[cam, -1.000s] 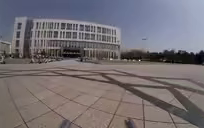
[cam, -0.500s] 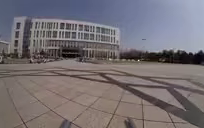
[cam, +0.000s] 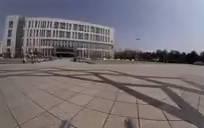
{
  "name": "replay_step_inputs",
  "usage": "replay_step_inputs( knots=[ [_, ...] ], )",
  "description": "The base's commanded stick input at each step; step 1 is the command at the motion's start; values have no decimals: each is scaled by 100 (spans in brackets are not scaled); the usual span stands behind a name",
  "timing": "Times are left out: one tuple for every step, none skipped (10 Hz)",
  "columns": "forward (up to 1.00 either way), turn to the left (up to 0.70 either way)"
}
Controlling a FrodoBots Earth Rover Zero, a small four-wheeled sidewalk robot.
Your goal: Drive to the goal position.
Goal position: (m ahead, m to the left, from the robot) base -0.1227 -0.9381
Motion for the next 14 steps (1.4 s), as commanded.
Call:
replay_step_inputs(
  knots=[
    [0,-100],
    [0,-100],
    [0,-100],
    [0,-100],
    [0,-100],
    [0,-100],
    [0,-100],
    [0,-100],
    [0,-100],
    [0,-100],
    [0,-100],
    [0,-100],
    [0,-100],
    [0,-100]
  ],
)
